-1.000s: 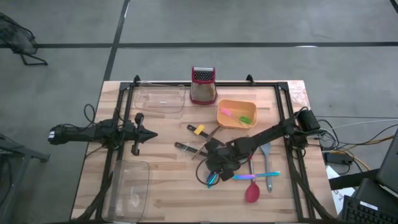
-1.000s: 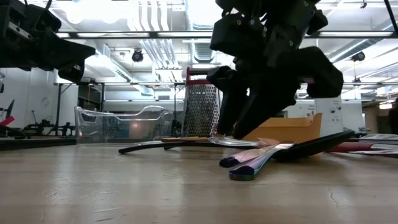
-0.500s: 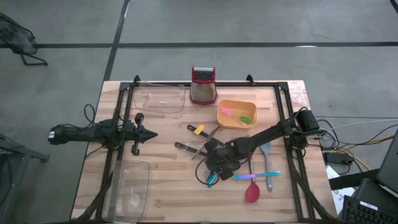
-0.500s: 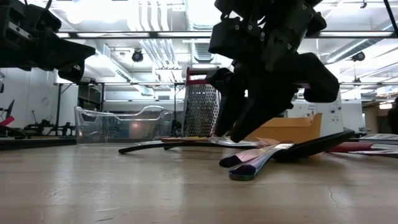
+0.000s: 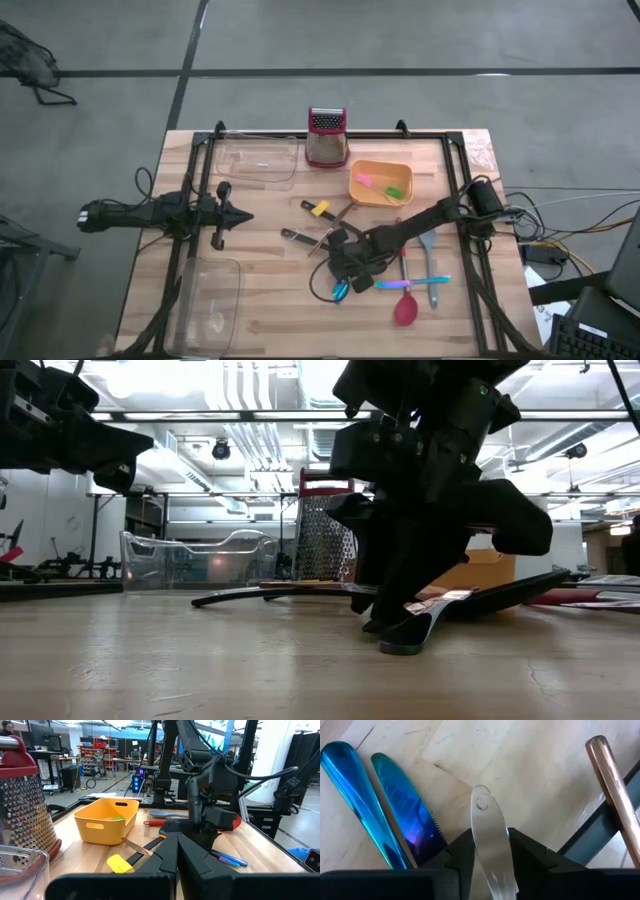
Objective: Pick & Place Kitchen Items
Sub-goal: Put the orange spatula into the yellow bin
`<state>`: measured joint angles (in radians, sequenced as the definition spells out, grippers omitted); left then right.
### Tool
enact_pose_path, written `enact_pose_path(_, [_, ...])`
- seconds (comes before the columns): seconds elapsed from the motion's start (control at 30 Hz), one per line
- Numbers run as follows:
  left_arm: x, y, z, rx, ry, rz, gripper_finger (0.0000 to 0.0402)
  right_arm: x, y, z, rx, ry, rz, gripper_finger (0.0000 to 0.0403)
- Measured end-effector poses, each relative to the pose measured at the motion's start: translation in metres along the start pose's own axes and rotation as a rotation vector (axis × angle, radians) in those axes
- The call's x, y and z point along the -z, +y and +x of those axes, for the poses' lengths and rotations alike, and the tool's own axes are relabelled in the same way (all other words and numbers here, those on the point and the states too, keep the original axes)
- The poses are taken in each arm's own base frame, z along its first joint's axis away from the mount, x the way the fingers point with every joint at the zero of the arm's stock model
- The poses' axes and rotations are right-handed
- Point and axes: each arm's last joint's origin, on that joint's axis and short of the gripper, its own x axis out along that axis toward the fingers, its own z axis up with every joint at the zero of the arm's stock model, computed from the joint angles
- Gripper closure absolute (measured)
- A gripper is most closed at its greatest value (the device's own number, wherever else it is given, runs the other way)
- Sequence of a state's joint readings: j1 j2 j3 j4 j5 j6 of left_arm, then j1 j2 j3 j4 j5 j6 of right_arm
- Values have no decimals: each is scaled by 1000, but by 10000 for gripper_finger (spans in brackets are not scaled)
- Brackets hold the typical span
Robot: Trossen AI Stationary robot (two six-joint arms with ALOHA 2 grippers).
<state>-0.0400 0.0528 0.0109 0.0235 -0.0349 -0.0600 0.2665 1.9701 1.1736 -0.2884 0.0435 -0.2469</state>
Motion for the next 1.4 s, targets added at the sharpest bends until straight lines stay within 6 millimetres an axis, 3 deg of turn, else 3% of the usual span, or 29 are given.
enact_pose_path(0.23, [0,0,0,0,1,0,396,-3,-1,-6,0,21,-1,332])
enact_pose_path(0.57, [0,0,0,0,1,0,396,-20,-6,-21,8,9,-3,321])
enact_pose_path(0.83, [0,0,0,0,2,0,396,-29,-13,-48,49,7,9,329])
enact_pose_path(0.97, [0,0,0,0,3,0,396,-30,-21,-67,87,-17,48,318])
enact_pose_path(1.13, [0,0,0,0,2,0,396,-25,-36,-89,143,-17,125,332])
enact_pose_path(1.4, [0,0,0,0,3,0,396,-5,-70,-112,282,41,398,314])
